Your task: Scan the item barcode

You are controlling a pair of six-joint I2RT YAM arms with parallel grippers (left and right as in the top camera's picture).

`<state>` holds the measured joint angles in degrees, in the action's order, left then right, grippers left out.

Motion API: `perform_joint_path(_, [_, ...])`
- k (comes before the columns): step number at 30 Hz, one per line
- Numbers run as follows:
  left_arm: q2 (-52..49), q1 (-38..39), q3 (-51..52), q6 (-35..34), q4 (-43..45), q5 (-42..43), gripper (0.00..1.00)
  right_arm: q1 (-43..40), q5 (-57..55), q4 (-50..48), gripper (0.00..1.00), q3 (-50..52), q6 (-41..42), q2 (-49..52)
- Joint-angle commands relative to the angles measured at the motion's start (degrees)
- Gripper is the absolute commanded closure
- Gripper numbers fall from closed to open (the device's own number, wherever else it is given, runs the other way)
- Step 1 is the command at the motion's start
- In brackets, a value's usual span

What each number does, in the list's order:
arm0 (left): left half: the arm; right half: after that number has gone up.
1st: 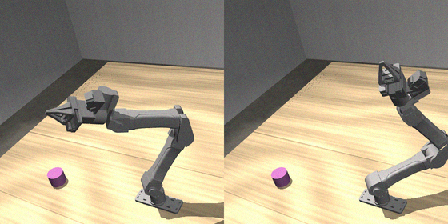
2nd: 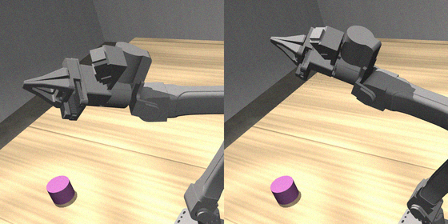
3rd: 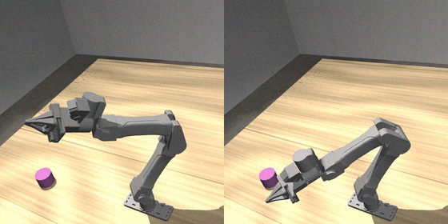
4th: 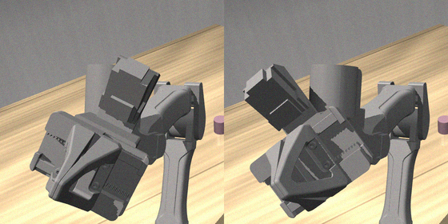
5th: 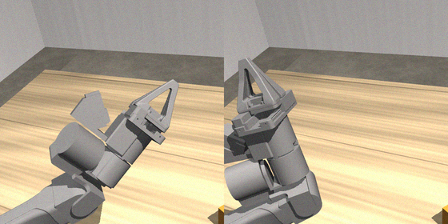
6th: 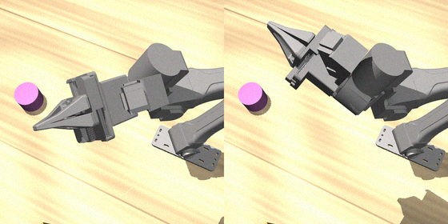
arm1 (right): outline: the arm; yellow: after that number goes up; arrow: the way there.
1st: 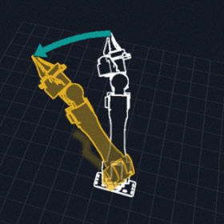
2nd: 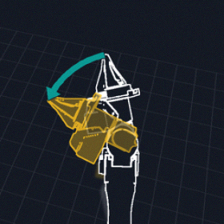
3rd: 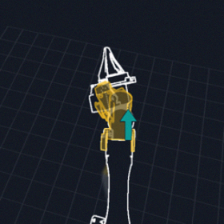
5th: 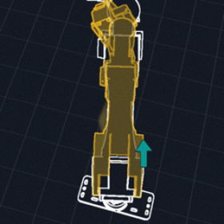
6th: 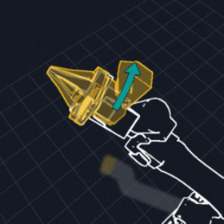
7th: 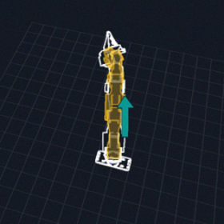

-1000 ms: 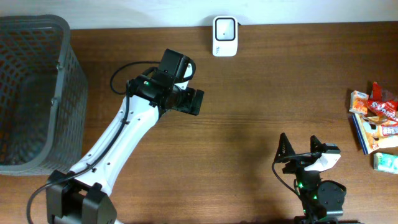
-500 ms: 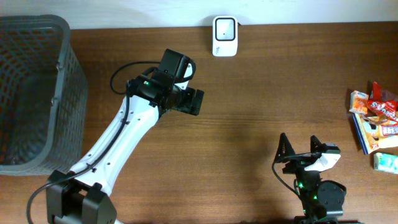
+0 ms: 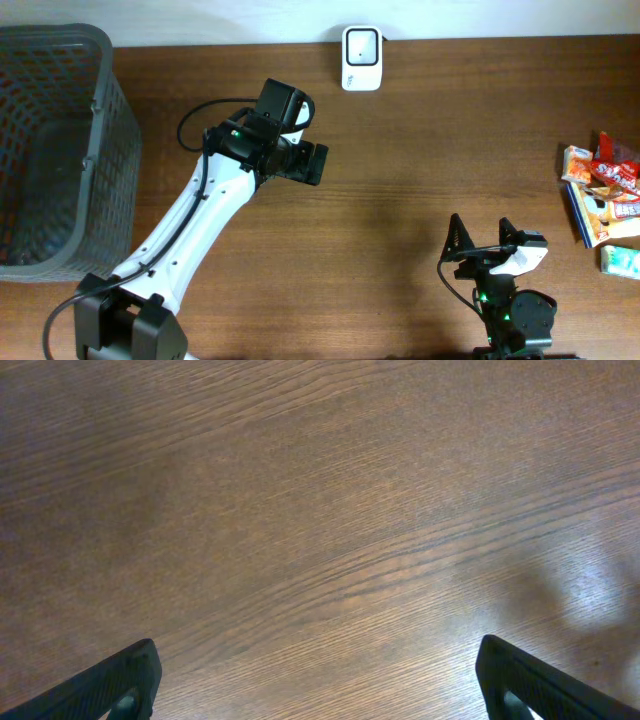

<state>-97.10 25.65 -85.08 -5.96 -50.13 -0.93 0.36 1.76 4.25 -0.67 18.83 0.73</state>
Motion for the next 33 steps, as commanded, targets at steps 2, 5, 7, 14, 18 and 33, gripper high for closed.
perform_joint_path(2, [0.7,0.1,-1.0,0.9,-0.1,-0.4,0.01,0.3,-0.5,0.3,0.02,0.3,-0.6,-0.4])
perform_joint_path(5, [0.7,0.1,-0.9,0.9,-0.1,-0.4,0.01,0.3,-0.5,0.3,0.02,0.3,-0.6,-0.4])
perform_joint_path(7, [1.1,0.1,-0.9,0.9,-1.4,-0.5,0.01,0.3,-0.5,0.3,0.02,0.3,-0.6,-0.4])
perform_joint_path(14, [9.3,0.1,2.4,6.4,-10.1,-7.1,0.01,0.3,-0.5,0.3,0.02,0.3,-0.6,-0.4])
perform_joint_path(18, [19.6,0.1,10.3,12.1,-6.3,-7.1,0.01,0.3,-0.5,0.3,0.02,0.3,-0.6,-0.4])
perform_joint_path(33, [82.8,-6.7,54.2,16.2,11.1,-1.8,0.01,0.3,-0.5,0.3,0.02,0.3,-0.6,-0.4])
